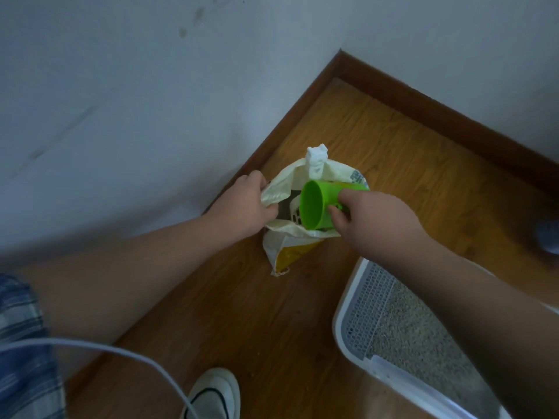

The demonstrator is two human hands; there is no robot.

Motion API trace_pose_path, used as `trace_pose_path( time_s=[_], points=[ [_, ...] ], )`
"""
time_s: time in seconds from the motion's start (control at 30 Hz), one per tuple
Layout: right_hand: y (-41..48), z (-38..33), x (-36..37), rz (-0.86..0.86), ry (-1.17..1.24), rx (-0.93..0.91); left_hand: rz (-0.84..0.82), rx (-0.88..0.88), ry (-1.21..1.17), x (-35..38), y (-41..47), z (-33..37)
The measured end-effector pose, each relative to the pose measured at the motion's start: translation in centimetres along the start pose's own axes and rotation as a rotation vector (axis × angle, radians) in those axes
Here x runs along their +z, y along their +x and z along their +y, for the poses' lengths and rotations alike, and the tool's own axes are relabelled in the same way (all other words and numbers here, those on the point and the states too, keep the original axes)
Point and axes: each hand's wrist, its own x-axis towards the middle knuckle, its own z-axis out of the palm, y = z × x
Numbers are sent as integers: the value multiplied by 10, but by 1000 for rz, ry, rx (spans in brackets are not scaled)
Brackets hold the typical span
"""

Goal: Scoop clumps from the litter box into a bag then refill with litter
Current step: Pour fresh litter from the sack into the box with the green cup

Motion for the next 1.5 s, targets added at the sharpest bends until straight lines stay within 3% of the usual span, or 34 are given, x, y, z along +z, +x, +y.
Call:
trace_pose_path(
  time_s=[0.5, 0.77, 1.0, 1.33, 1.5],
  points=[
    [35, -17, 20, -311, -20, -37, 39, 8, 25, -6, 6, 13],
    [58, -15, 13, -526, 64, 40, 63, -4, -40, -7, 8, 13],
    [47, -27, 50, -439, 32, 9, 42, -29, -124, -13, 10, 18],
    [35, -2, 63, -210, 287, -68, 80, 11, 11, -7, 7, 16],
    [31, -13, 67, -327, 195, -59, 53, -22, 11, -5, 4, 17]
  ],
)
